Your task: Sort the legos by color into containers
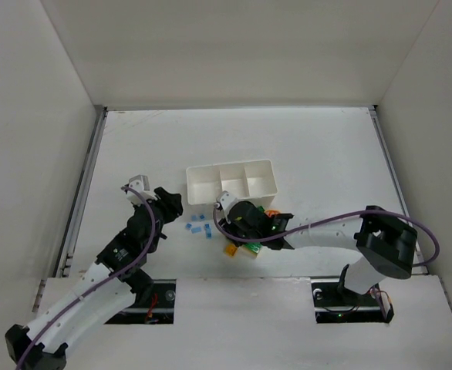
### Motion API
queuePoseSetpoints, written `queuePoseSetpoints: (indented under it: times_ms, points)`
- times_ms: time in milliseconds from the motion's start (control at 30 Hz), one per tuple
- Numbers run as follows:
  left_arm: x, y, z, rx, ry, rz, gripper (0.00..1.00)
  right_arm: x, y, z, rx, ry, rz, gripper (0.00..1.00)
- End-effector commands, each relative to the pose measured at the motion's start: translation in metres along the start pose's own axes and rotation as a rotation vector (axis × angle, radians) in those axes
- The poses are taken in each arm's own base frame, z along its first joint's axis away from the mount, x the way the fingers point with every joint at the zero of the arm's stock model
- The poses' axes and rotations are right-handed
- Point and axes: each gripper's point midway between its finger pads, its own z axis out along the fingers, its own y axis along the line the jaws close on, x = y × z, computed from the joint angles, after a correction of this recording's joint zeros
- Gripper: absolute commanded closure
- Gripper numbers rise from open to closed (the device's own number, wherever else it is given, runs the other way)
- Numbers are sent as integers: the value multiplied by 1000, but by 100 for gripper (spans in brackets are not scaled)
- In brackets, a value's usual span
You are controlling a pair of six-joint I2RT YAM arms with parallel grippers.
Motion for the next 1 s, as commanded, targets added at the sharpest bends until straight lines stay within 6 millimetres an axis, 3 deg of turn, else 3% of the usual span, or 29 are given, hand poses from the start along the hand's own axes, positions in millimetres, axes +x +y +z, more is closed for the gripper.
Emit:
queuePoseSetpoints:
  times_ms: [0,100,200,467,667,800,967]
  points:
    - [1,-6,4,34,8,-35,55,-35,6,-3,-17,-102,19,65]
    - [0,-15,8,69,17,-67,54,-52,-1,-12,-12,-160,57,73]
    - [-6,-34,10,134,23,-104,54,-82,-15,-27,-2,-258,135,78]
    - [-37,-91,7,318,-42,-209,53,-164,-62,-79,-104,-546,550,77]
    - [-65,-131,-6,490,-108,-336,44,-210,-71,-123,-328,-735,807,75]
    - [-77,-146,-12,570,-132,-409,42,-229,-72,-144,-489,-802,931,75]
    - [-81,-152,-12,609,-142,-489,42,-238,-67,-143,-643,-807,1035,75]
